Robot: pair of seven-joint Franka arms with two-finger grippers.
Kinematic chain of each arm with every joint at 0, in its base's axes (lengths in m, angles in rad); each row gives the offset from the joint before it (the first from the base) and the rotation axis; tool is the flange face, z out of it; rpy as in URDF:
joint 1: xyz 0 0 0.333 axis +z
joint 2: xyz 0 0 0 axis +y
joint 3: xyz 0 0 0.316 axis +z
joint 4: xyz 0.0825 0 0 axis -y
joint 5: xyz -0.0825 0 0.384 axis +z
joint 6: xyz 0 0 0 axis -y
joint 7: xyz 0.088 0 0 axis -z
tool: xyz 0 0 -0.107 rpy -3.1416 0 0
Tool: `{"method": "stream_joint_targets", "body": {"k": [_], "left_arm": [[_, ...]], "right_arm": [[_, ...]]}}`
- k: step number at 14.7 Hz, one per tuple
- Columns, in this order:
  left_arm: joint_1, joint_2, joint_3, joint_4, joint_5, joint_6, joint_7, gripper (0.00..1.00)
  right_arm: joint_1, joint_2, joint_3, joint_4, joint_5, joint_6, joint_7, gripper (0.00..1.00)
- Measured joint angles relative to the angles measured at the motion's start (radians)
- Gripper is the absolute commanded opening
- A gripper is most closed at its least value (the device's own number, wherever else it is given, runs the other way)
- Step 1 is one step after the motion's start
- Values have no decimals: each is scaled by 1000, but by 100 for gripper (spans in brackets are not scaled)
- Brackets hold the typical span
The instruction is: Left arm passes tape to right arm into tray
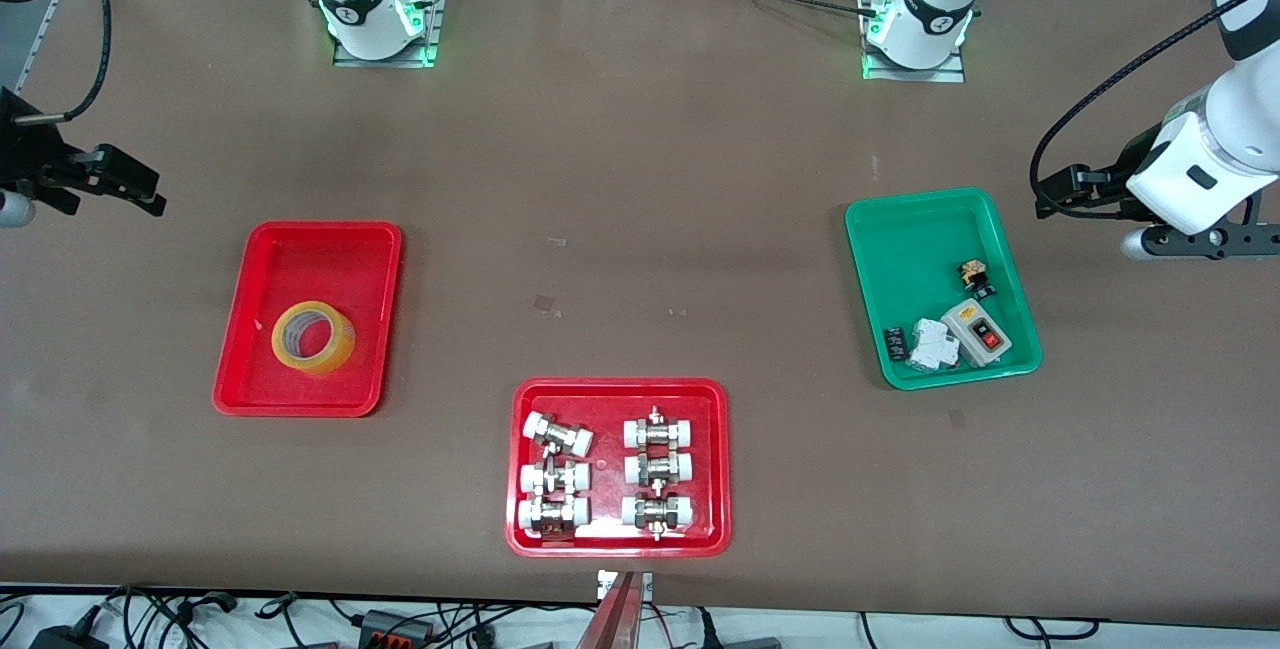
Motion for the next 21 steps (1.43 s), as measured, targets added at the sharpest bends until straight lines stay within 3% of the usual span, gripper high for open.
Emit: {"method": "stream_joint_targets", "body": {"k": [21], "left_arm": [[0, 0, 0, 0, 0, 0, 0, 100]], "right_arm": [[-38, -49, 33, -23, 0, -48, 0, 100]]}}
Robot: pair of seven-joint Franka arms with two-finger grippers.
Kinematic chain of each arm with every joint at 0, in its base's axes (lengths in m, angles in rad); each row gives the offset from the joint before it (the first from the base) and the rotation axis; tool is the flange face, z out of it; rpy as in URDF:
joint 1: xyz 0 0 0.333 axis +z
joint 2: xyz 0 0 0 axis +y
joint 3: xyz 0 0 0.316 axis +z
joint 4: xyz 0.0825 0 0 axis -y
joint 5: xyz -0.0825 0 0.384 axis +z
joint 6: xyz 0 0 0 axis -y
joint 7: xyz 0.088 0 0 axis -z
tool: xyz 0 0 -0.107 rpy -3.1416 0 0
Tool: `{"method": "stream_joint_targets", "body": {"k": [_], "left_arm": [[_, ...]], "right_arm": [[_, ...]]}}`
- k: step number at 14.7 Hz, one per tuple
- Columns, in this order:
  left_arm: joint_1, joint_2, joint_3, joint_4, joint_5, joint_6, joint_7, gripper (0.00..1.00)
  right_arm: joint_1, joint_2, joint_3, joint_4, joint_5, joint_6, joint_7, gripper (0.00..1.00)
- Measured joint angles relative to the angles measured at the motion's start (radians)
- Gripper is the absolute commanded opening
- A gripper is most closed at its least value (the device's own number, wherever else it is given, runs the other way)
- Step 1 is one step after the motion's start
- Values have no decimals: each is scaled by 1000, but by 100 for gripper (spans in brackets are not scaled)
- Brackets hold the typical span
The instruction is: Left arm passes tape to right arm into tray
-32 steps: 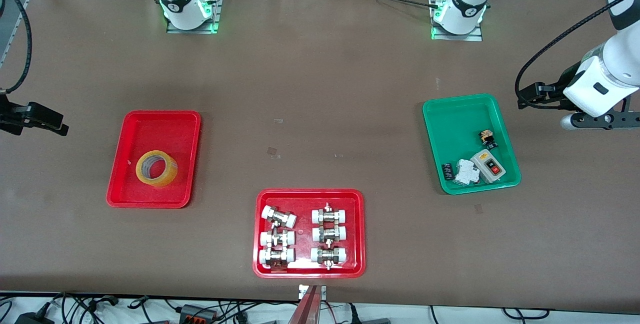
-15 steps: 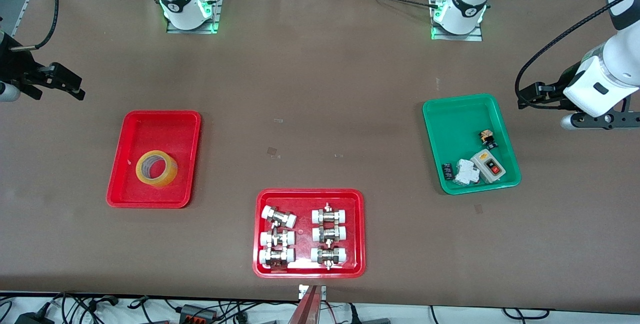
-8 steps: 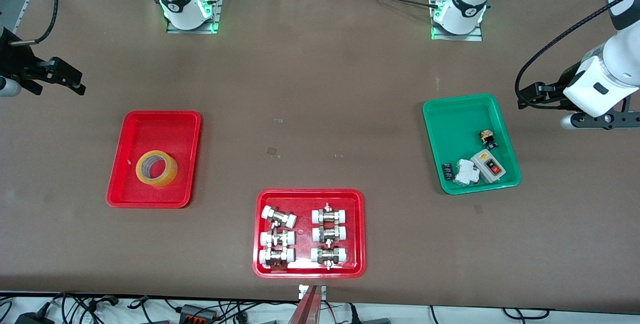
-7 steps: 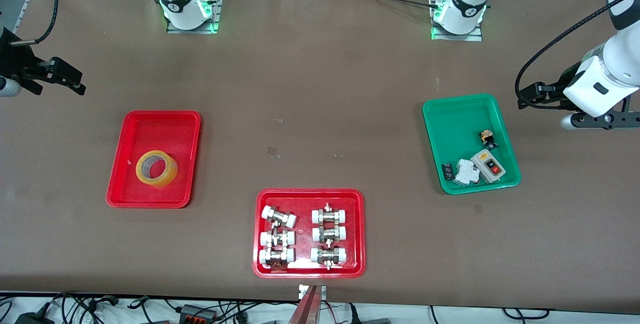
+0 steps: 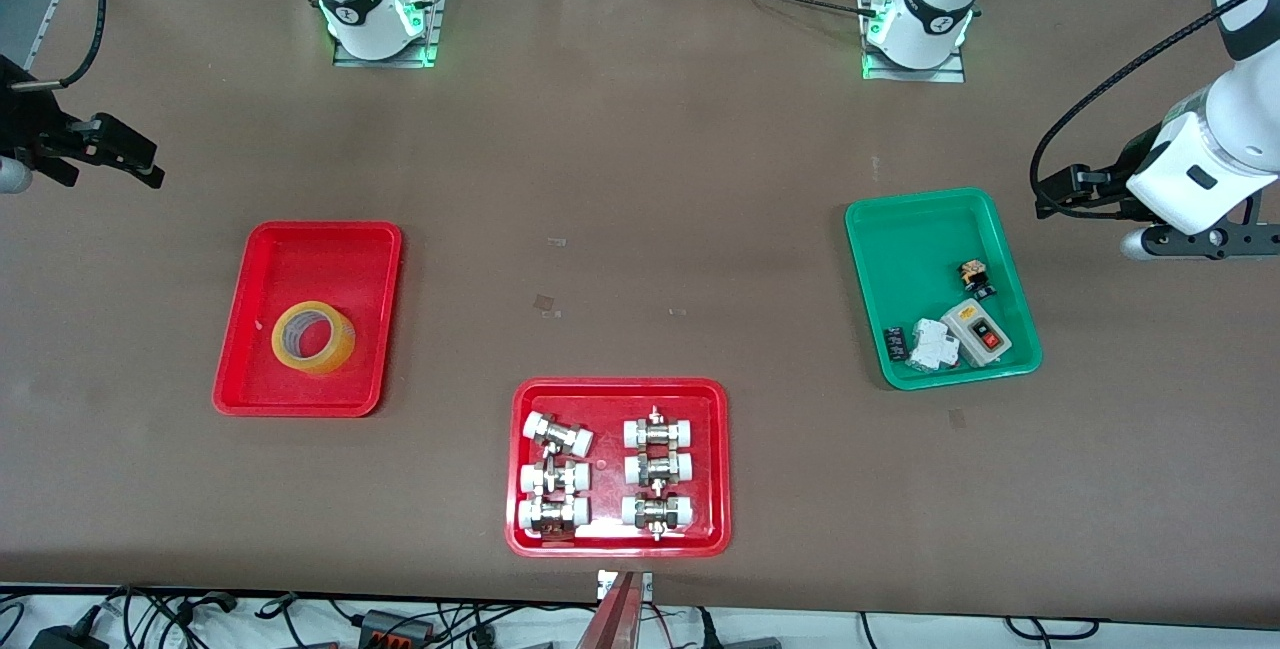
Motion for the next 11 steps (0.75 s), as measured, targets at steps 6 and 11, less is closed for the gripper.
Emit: {"method": "stream_joint_targets", "body": {"k": [6, 11], "left_arm": [[0, 0, 0, 0, 0, 0, 0, 100], [0, 0, 0, 0, 0, 0, 0, 100]], "right_arm": [[-1, -6, 4, 1, 0, -11, 0, 100], [-1, -18, 4, 1, 0, -35, 0, 100]]}}
